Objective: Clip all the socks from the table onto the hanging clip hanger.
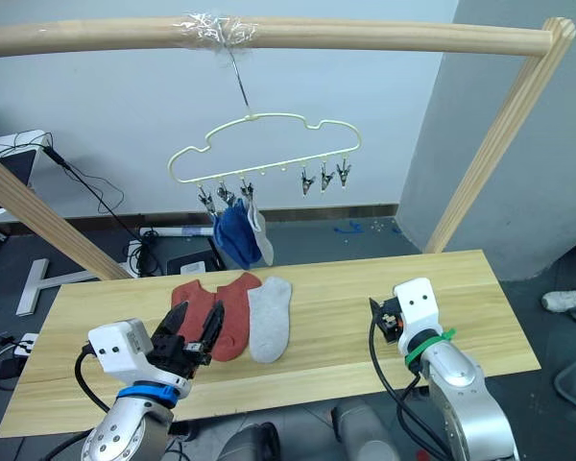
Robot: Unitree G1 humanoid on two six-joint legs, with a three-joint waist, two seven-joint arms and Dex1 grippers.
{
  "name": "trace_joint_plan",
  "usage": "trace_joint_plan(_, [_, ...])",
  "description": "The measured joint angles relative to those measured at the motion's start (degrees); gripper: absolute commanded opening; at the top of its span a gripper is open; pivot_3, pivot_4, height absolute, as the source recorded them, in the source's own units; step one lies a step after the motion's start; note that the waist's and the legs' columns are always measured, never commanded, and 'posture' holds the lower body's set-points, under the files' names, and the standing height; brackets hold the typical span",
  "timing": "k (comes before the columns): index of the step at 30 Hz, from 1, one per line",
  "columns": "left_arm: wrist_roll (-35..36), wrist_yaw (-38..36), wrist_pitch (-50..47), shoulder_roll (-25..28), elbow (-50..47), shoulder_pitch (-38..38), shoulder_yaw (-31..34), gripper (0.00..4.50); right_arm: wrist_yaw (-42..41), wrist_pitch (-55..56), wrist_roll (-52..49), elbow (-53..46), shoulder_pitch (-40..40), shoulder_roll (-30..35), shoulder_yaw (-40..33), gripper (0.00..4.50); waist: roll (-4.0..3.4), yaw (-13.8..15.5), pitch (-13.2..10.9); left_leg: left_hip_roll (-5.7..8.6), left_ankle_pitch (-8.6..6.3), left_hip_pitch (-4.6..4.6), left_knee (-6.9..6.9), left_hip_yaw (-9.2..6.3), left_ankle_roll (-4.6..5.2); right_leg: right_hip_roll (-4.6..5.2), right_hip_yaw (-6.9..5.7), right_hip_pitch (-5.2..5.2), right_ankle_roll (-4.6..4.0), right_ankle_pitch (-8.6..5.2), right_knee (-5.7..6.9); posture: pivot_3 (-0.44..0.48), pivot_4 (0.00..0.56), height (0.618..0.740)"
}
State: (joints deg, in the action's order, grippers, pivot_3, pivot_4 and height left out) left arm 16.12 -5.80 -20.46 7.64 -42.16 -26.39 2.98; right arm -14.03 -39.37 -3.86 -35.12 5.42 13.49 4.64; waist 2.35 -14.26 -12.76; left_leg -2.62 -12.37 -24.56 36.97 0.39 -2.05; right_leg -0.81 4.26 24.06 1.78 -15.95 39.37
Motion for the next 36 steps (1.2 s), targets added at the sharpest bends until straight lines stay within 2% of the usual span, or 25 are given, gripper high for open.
trace_joint_plan(8, [7.18, -4.02, 0.63, -1.25, 1.47, -4.51, 0.41, 3.09, 2.55, 0.11, 2.87, 0.00, -0.07, 0.13, 2.05, 2.87, -0.02, -0.10, 0.26, -0.02, 0.00, 0.00, -0.01, -0.02, 0.00, 0.00, 0.00, 0.00, -0.01, -0.01, 0.00, -0.265, 0.182, 0.740])
trace_joint_plan(13, [12.00, -3.69, -5.07, -0.95, 1.63, -5.85, 0.82, 3.09, 3.21, -0.05, 3.67, 0.00, -0.08, 0.31, 2.35, 2.87, 0.00, -0.17, 0.41, -0.01, 0.00, 0.00, 0.01, -0.02, 0.00, 0.00, 0.00, 0.00, -0.02, -0.01, 0.00, -0.270, 0.182, 0.740])
trace_joint_plan(18, [9.14, -1.77, -5.14, 0.30, 1.26, -5.44, 1.58, 3.09, 4.63, -0.77, 5.66, 0.00, -0.03, 0.87, 2.67, 2.87, -0.02, -0.17, 0.53, 0.00, 0.00, 0.01, 0.00, -0.03, 0.00, -0.03, 0.01, 0.00, -0.02, -0.01, 0.01, -0.283, 0.188, 0.740])
trace_joint_plan(25, [6.52, 0.93, -5.21, 0.57, 1.00, -4.19, 2.67, 3.09, 6.71, 0.71, 6.00, 0.05, 0.47, -2.99, 2.98, 2.87, -0.04, -0.28, 0.62, -0.01, 0.00, 0.01, 0.00, -0.04, 0.00, -0.02, 0.01, 0.00, -0.09, -0.05, 0.02, -0.289, 0.202, 0.740])
trace_joint_plan(36, [6.27, 1.56, -6.58, 1.42, -2.09, -4.55, 4.19, 3.09, 8.15, -1.69, 7.11, 0.05, 0.57, -3.62, 2.93, 2.87, -0.05, -0.23, 0.61, -0.02, 0.00, 0.00, -0.01, -0.08, 0.00, -0.01, -0.02, -0.01, -0.17, -0.10, 0.03, -0.290, 0.209, 0.740])
